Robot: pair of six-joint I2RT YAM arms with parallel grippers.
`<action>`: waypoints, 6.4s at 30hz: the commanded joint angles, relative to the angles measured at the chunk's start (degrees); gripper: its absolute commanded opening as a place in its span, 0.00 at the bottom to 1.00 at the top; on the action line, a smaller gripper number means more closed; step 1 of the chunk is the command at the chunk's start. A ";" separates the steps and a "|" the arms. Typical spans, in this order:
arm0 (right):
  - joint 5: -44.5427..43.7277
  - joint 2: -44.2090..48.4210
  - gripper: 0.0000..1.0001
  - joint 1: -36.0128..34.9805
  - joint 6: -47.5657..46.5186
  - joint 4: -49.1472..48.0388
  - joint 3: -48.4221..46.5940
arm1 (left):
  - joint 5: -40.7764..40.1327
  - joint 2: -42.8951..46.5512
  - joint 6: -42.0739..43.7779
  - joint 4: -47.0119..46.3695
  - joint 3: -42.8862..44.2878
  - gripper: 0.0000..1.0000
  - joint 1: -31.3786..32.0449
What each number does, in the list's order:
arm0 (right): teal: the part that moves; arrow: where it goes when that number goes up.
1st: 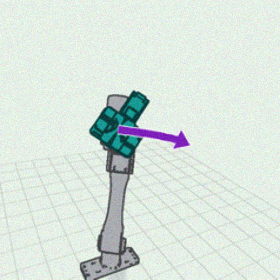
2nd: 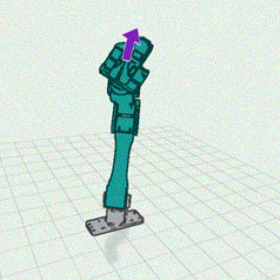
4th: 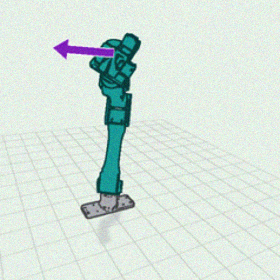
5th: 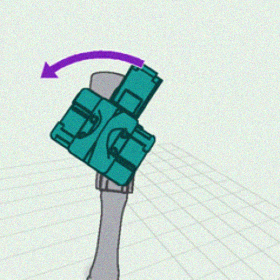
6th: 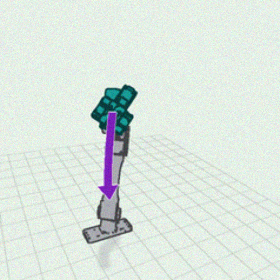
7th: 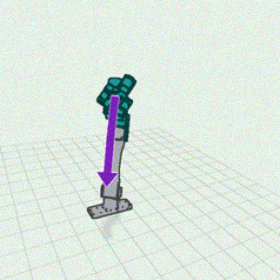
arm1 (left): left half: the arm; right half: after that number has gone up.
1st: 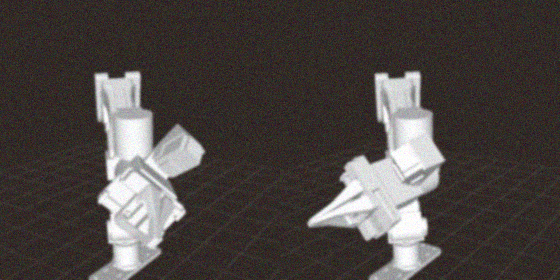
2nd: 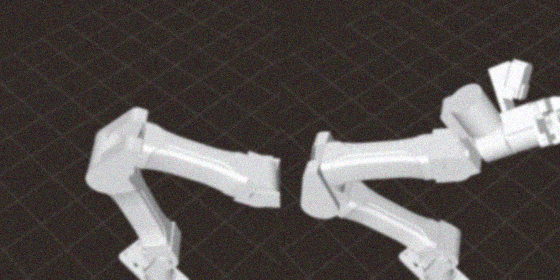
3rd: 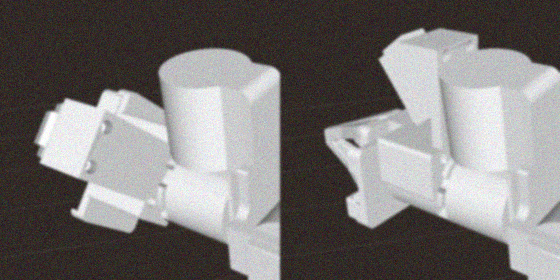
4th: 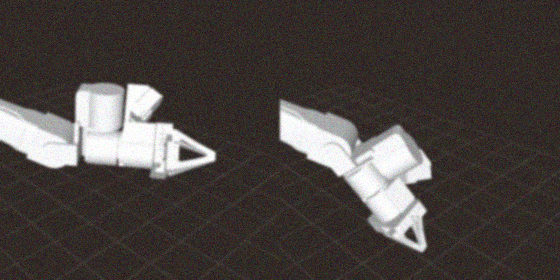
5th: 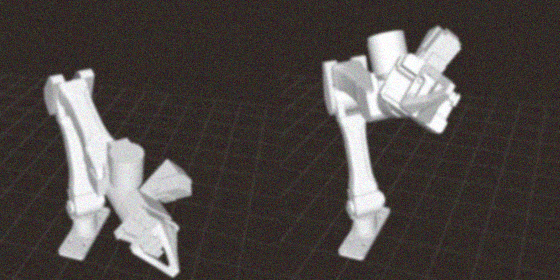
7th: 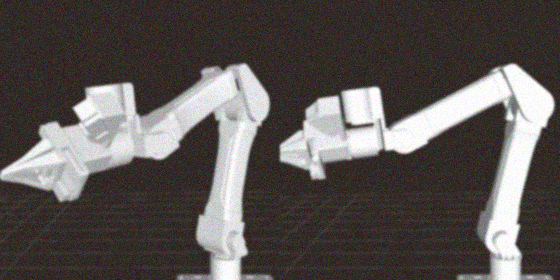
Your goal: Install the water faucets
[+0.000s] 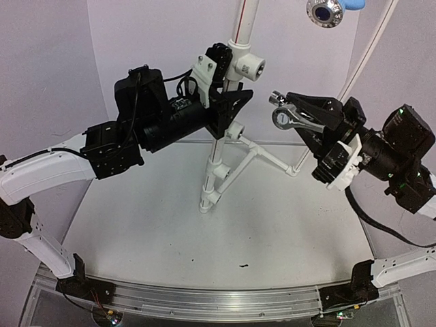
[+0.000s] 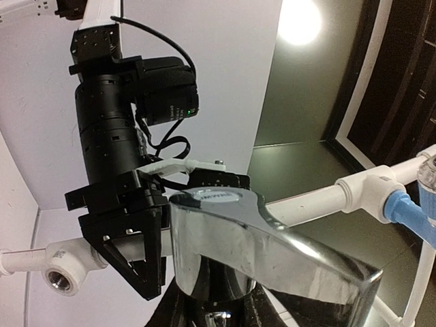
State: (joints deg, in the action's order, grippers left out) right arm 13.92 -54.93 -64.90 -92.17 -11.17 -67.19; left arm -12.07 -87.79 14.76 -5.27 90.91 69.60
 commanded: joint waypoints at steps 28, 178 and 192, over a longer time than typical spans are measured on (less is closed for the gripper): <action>-7.89 -3.65 0.00 -0.05 -7.11 -13.55 -3.12 | 1.99 -6.26 -21.42 13.44 -7.37 0.00 0.35; -23.52 -18.35 0.00 1.46 77.54 -34.07 0.32 | 8.14 -8.12 -24.38 17.40 -6.82 0.00 4.05; -27.89 -21.13 0.00 1.38 99.64 -34.10 -0.77 | 2.10 -10.56 -23.77 17.40 -6.12 0.00 4.70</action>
State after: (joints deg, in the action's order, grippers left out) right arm -4.96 -72.80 -65.04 -3.35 -51.83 -66.17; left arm -16.20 -89.66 12.16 -9.08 90.96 69.06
